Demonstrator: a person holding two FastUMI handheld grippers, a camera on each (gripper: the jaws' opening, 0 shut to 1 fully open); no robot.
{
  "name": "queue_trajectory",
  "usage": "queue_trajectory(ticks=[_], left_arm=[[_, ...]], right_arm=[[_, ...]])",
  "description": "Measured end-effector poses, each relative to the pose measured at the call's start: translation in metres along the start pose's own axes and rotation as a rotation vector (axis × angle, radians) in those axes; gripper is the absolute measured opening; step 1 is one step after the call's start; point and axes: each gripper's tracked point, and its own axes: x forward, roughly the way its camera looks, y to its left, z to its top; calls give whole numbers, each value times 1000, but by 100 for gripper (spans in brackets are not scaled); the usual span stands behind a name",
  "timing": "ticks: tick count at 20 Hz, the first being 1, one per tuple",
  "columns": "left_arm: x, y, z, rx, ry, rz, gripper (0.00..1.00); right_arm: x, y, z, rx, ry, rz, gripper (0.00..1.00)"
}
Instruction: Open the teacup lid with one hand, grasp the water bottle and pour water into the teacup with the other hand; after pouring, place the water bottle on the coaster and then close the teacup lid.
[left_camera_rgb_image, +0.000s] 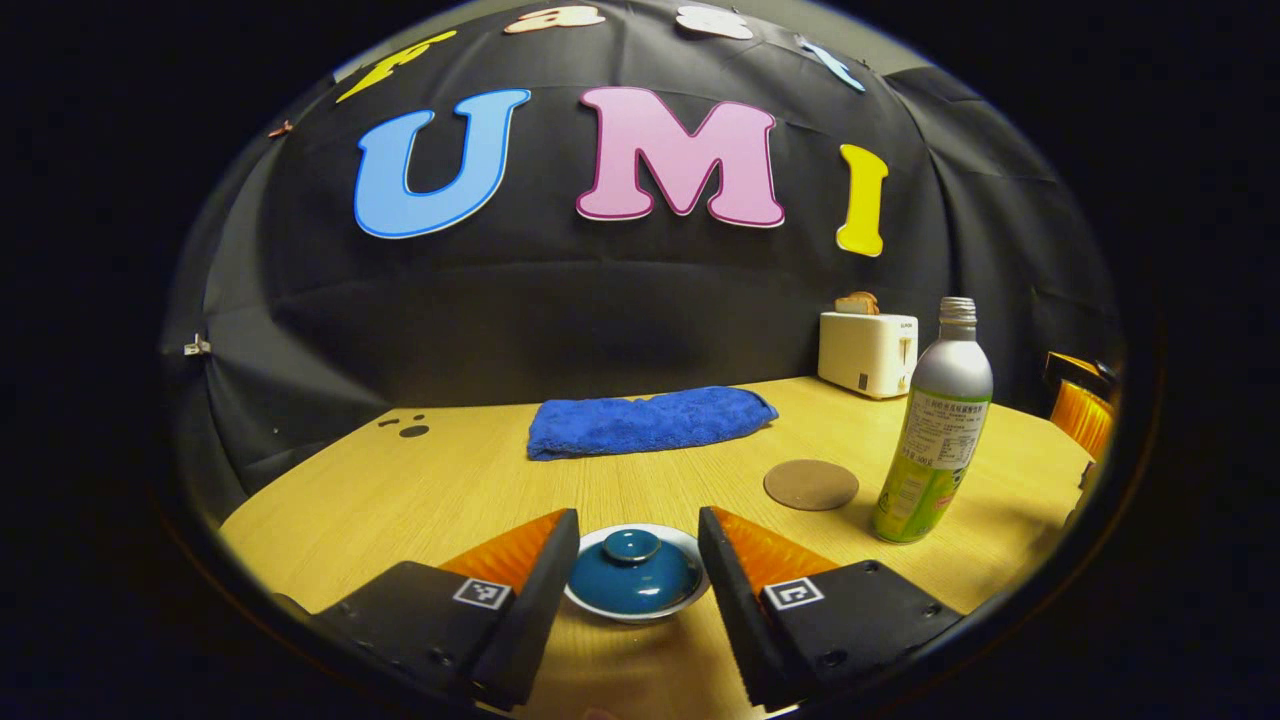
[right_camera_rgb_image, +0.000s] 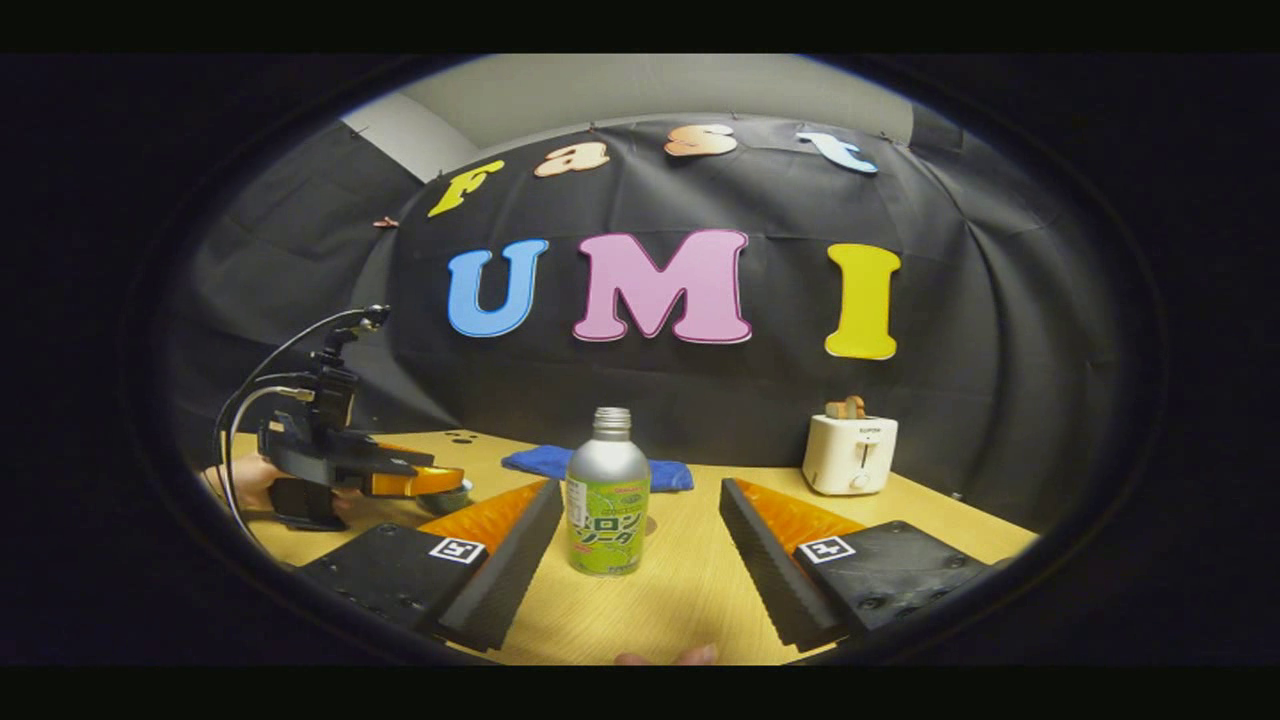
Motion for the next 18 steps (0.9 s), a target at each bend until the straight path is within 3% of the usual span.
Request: queue_trajectory(ticks=[3, 7, 13, 18], left_arm=[[3, 1, -2, 2, 9, 8, 55], [5, -1, -4, 9, 20, 3, 38], [0, 1, 4, -32, -21, 0, 33], [-34, 12, 50, -121, -160, 43, 33]], right_arm=[[2, -1, -3, -4, 0, 1, 97], [5, 1, -6, 5, 6, 6, 98], [14, 11, -16, 21, 31, 29, 98], [41, 20, -29, 69, 88, 41, 98]])
